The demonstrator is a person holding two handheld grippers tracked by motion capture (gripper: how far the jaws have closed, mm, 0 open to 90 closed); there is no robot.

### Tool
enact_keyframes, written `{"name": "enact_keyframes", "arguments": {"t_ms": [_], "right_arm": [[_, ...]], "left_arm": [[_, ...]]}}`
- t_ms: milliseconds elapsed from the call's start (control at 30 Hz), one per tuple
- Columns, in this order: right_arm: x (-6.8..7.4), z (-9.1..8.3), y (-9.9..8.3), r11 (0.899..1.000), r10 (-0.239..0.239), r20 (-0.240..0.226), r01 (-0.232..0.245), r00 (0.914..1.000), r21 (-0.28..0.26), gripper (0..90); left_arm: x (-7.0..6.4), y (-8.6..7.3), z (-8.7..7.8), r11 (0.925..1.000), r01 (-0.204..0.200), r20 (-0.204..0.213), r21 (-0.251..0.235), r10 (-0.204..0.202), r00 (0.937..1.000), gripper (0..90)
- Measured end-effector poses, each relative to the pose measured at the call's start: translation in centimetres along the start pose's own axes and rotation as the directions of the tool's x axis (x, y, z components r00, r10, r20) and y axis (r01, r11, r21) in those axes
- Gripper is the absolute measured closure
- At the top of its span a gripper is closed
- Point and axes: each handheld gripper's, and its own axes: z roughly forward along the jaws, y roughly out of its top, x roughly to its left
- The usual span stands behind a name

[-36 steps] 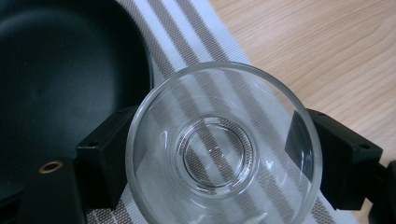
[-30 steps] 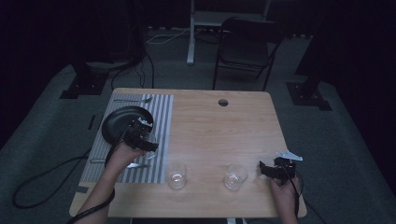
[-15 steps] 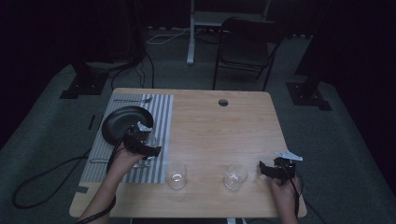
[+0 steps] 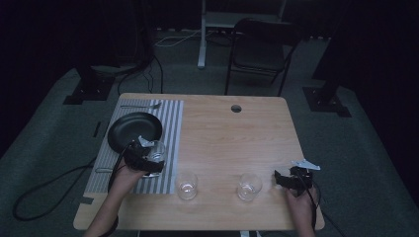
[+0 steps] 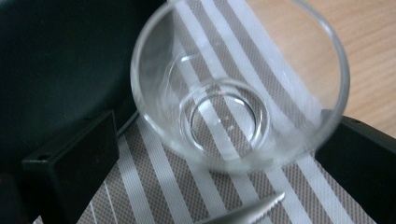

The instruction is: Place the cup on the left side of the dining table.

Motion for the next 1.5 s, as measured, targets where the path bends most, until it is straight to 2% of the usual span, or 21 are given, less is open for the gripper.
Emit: {"name": "enact_keyframes", "arguments": {"t_ms": [100, 167, 267, 333, 400, 767, 967, 1167, 1300, 1467, 1500], "right_arm": [[0.0, 0.0, 0.0, 1.0, 0.0, 0.0, 0.0, 1.0, 0.0, 11.7], [0.0, 0.0, 0.0, 1.0, 0.0, 0.0, 0.0, 1.0, 0.0, 11.6], [0.0, 0.0, 0.0, 1.0, 0.001, 0.0, -0.001, 1.0, 0.0, 11.7], [0.0, 0.0, 0.0, 1.0, 0.001, 0.0, -0.001, 1.0, 0.0, 11.7], [0.0, 0.0, 0.0, 1.0, 0.0, 0.0, 0.0, 1.0, 0.0, 11.7], [0.0, 0.0, 0.0, 1.0, 0.002, 0.0, -0.002, 1.0, 0.0, 11.6], [0.0, 0.0, 0.0, 1.0, 0.003, 0.0, -0.003, 1.0, 0.0, 11.7], [0.0, 0.0, 0.0, 1.0, 0.003, 0.0, -0.003, 1.0, 0.0, 11.6], [0.0, 0.0, 0.0, 1.0, 0.003, 0.0, -0.003, 1.0, 0.0, 11.7], [0.0, 0.0, 0.0, 1.0, 0.003, 0.0, -0.003, 1.0, 0.0, 11.6], [0.0, 0.0, 0.0, 1.0, 0.003, 0.0, -0.003, 1.0, 0.0, 11.7]], "left_arm": [[0.4, -0.7, -0.3, 0.9995, 0.022, -0.012, -0.022, -0.022, 0.9997, 0.2], [0.7, -1.3, -0.5, 0.9979, 0.026, -0.021, -0.059, -0.027, 0.9994, 0.2], [1.4, -2.1, -0.6, 0.9969, 0.049, -0.021, -0.061, -0.051, 0.9985, 0.2], [1.7, -2.7, -0.8, 0.9961, 0.055, -0.053, -0.069, -0.059, 0.9969, 0.2], [2.1, -3.2, -1.0, 0.9936, 0.079, -0.055, -0.082, -0.083, 0.995, 0.2], [3.2, -6.0, -1.2, 0.9911, 0.118, -0.051, -0.062, -0.121, 0.9914, 0.2], [3.7, -7.7, -1.2, 0.9903, 0.132, -0.064, -0.044, -0.135, 0.9888, 0.2], [4.3, -9.1, -1.5, 0.9867, 0.158, -0.085, -0.038, -0.161, 0.9833, 0.2], [4.6, -9.9, -1.7, 0.9826, 0.178, -0.113, -0.052, -0.183, 0.9766, 0.2], [5.0, -10.9, -1.7, 0.98, 0.194, -0.142, -0.046, -0.198, 0.9697, 0.2], [5.0, -11.1, -1.8, 0.9788, 0.196, -0.143, -0.06, -0.203, 0.9688, 0.2]]}}
